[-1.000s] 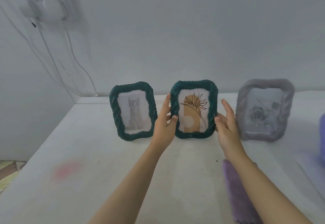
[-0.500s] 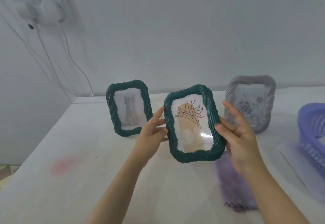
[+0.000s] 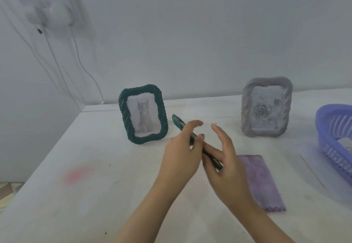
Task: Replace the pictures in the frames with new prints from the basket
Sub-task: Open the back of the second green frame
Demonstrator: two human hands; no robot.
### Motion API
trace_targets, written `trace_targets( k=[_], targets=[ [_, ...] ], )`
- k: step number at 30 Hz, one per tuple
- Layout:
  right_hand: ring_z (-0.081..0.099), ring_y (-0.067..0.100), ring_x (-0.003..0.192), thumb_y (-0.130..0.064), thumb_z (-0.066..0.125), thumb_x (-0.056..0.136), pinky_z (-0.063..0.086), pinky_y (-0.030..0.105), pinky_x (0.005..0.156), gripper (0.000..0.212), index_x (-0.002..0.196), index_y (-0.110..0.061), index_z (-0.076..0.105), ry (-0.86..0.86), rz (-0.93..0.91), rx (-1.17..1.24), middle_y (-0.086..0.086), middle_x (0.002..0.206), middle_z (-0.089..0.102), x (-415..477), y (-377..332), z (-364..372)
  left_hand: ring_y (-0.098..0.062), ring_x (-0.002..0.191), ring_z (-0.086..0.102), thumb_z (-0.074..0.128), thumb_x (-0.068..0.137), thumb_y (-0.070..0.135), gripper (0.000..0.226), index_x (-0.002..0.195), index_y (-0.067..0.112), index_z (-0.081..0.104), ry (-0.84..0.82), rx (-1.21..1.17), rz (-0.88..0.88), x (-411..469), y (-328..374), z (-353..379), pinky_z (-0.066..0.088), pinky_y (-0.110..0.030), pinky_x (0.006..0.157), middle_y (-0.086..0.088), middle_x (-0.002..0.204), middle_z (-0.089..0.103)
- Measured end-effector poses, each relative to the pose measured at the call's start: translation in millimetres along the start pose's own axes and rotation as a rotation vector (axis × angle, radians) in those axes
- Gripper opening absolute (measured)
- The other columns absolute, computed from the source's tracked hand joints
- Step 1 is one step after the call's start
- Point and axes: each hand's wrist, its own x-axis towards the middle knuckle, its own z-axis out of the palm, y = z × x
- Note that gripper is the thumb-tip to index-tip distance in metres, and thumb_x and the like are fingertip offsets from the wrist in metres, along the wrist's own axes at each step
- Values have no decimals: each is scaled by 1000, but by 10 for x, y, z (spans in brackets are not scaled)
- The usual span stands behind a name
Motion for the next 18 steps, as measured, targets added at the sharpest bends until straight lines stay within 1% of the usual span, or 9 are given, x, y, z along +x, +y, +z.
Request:
trace_targets(
  k=[2,4,6,8,9,11,13,15,18],
  targets=[
    [68,2,85,-9,57,88,53,15,68,58,127,-48,38,-35,6,9,-31,101,66,-37,-25,-12,-13,69,63,45,90,14,31,106,38,55,44,-79,-78,26,-114,-18,57,-36,69,4,71,63],
    [69,4,74,-16,57,86,50,15,54,46,120,-46,48,-5,7,-6,-17,103,69,-33,-58,-65,-20,60,56,43,88,8,35,102,36,59,55,-166,-142,36,-215,-52,57,-44,65,-1,58,53],
    [67,3,73,-20,55,84,47,11,54,36,115,-37,56,75,1,-9,-15,99,69,11,-61,-132,-26,64,50,41,91,6,39,101,40,59,19,-249,-163,33,-295,-95,58,-34,59,-19,62,46],
    [64,3,79,-16,56,86,46,9,60,30,111,-31,58,135,4,-59,-20,94,67,83,-13,-201,-32,71,52,38,95,7,42,103,44,57,-37,-309,-177,17,-352,-150,54,-24,57,-30,77,52],
    [62,3,84,-14,57,88,45,8,64,30,111,-32,57,147,27,-101,-23,97,65,124,44,-228,-32,74,54,36,96,8,43,106,45,55,-66,-338,-182,7,-379,-180,53,-24,59,-32,84,55],
    [57,3,94,-16,58,89,43,12,75,35,118,-35,53,100,128,-161,-21,108,59,191,183,-265,-24,74,57,33,98,8,45,110,48,51,-124,-395,-187,-26,-435,-234,54,-28,63,-31,87,57],
    [59,9,98,-18,59,88,44,17,79,42,125,-35,49,18,282,-80,-11,115,59,211,323,-283,-18,72,56,32,99,9,47,115,51,45,-157,-448,-192,-64,-503,-270,53,-28,64,-27,81,56],
    [65,14,84,-8,59,88,49,14,70,44,123,-33,51,-24,363,82,0,102,68,177,404,-280,-16,69,57,32,100,9,47,124,50,37,-159,-494,-220,-98,-583,-280,51,-25,61,-18,77,58],
    [66,20,75,0,59,86,51,14,64,48,118,-36,53,-1,359,76,0,79,71,76,479,-262,-14,66,59,35,99,12,39,129,38,35,-134,-451,-302,-138,-721,-243,50,-25,58,-8,76,64]
  ],
)
